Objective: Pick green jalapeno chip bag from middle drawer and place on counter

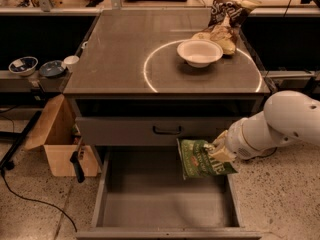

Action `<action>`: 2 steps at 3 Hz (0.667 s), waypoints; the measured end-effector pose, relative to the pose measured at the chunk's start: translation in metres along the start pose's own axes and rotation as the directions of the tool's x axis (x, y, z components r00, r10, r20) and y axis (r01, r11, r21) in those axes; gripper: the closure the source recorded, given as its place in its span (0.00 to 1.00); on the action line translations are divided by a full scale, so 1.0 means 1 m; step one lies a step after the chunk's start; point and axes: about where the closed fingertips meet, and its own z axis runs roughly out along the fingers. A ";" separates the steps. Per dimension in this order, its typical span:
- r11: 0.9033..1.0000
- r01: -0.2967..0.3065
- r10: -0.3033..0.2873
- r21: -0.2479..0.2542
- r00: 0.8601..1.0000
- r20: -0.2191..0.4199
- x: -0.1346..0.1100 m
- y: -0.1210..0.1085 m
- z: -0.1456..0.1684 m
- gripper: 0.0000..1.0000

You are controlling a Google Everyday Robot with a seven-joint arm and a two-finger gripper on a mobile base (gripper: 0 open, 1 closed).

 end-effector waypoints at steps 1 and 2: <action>0.999 0.013 -0.013 0.049 1.000 -0.003 -0.011 -0.003 -0.021 1.00; 0.998 0.015 -0.015 0.055 1.000 0.001 -0.014 -0.005 -0.028 1.00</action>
Offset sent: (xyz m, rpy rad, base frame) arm 0.0007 -0.0017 0.0207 -0.0180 -0.0398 -0.0125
